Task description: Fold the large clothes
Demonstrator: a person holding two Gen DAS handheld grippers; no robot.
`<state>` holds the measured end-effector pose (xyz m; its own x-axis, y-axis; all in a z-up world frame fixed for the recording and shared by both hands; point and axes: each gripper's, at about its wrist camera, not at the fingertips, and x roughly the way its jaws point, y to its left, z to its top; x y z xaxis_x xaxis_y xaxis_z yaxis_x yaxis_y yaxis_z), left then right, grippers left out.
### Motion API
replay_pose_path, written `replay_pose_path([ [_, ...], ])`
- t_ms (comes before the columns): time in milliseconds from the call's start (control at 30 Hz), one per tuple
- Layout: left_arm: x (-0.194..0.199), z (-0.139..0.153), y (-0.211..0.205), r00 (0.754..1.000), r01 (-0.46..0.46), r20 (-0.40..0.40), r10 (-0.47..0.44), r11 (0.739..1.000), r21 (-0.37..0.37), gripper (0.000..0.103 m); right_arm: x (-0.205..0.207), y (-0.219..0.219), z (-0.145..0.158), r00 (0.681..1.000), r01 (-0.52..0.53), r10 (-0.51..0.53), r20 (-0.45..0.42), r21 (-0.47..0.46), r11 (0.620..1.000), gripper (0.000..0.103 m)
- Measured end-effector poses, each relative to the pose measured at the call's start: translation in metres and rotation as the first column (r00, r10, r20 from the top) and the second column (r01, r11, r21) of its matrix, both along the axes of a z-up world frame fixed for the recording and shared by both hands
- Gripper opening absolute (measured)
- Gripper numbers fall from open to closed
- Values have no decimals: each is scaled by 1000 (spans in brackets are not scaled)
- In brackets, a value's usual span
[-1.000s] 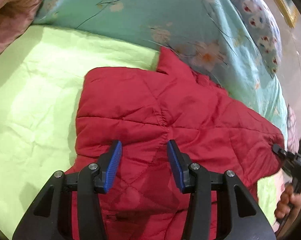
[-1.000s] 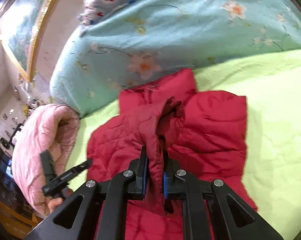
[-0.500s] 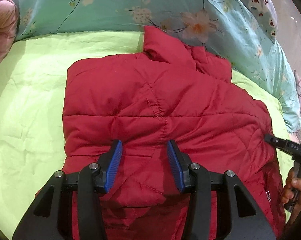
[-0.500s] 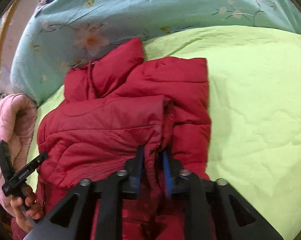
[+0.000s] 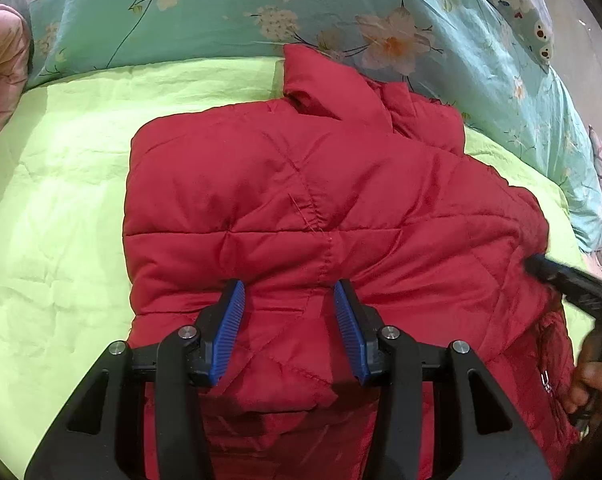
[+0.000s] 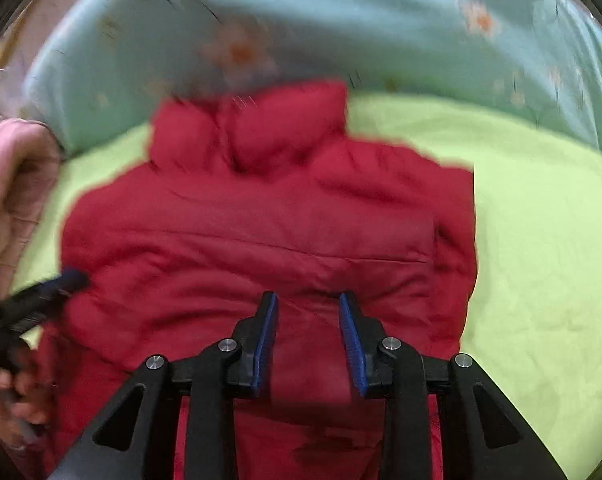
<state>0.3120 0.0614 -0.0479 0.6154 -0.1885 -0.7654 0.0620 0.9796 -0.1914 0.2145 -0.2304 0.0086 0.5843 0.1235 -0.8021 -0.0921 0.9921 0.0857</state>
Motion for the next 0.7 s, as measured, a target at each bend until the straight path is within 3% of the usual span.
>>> replay_pose_path([
  [100,0,-4,0,1000,-2,3,2,1000,5,45,5,-15,-17,999,22,-21,-28,39,999,32],
  [367,3,-10,4,1000,-1,-7,1,1000,-21,45,6,-27,-28,999,11,-8,-35,73,997,30],
  [567,5,-10,2,1000,1,-15,-1,1000,-3,45,3,-29,-23,999,18,-14,-46,80,997,30],
  [700,8,-9,1,1000,7,-29,-7,1000,11,45,-7,-22,-7,999,36,-36,-35,11,999,33],
])
